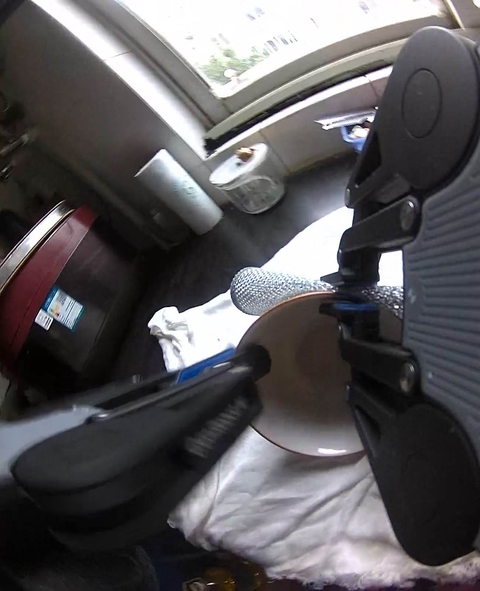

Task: Clean bowl
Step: 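Hold the bowl tilted with the left gripper while the right gripper scrubs its outer side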

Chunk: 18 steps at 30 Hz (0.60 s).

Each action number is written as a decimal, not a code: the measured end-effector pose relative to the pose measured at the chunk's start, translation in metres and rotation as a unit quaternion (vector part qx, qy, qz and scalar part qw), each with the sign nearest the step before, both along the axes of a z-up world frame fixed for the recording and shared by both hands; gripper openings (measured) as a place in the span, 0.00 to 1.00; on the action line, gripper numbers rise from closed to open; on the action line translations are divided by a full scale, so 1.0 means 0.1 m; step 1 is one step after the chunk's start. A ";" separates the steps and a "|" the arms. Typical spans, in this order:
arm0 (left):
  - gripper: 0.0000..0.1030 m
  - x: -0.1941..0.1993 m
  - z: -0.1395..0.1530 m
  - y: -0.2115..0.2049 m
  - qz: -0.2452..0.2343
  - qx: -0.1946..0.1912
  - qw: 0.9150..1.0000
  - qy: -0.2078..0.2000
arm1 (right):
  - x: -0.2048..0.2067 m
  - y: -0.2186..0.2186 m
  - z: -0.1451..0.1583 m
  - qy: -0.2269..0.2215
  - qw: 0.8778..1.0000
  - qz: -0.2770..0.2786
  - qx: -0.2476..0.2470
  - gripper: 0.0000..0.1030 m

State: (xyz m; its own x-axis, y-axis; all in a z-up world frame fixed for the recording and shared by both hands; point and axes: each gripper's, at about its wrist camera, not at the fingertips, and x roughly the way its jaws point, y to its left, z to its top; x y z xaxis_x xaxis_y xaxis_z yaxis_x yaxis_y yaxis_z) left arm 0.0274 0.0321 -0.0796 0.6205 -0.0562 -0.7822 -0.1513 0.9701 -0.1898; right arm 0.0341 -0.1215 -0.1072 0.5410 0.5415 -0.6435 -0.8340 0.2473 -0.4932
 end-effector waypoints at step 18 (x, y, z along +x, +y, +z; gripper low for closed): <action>0.19 -0.48 -0.98 0.81 0.290 -0.441 0.845 0.089 | 0.06 -0.02 -0.09 0.068 0.996 -0.051 0.042 0.14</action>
